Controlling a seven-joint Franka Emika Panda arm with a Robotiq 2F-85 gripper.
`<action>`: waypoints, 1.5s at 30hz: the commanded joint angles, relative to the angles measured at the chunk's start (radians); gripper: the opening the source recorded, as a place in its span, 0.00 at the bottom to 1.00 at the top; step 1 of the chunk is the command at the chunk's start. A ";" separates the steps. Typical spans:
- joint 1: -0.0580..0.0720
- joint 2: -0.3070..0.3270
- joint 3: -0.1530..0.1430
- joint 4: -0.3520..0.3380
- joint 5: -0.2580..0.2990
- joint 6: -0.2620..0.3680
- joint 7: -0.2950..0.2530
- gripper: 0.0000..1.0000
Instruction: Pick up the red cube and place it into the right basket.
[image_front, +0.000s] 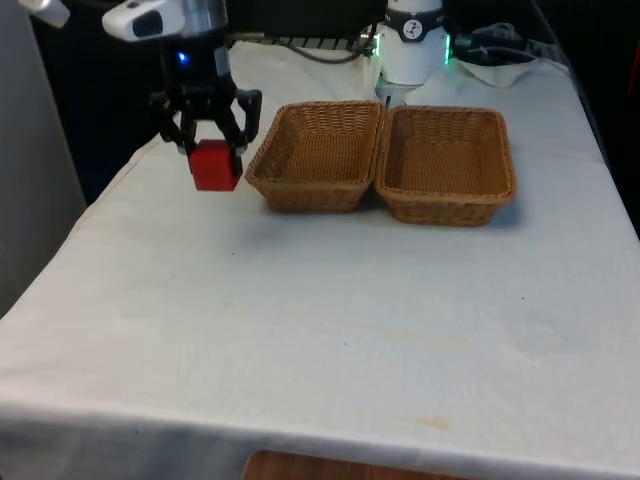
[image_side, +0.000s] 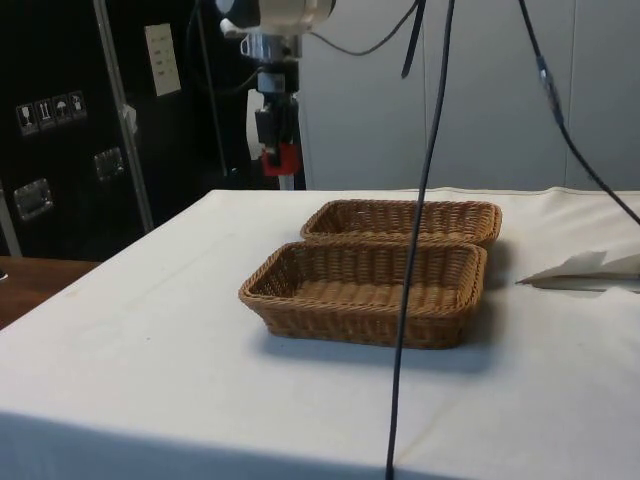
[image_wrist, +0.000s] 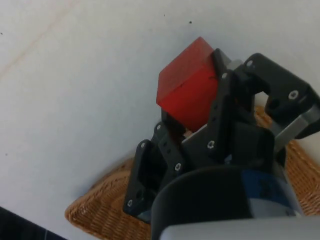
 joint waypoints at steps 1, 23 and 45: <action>0.018 -0.025 -0.015 -0.026 -0.015 0.002 0.006 0.01; 0.051 -0.267 -0.007 -0.190 -0.183 0.001 0.066 0.01; 0.096 -0.375 -0.004 -0.308 -0.301 0.071 0.156 0.01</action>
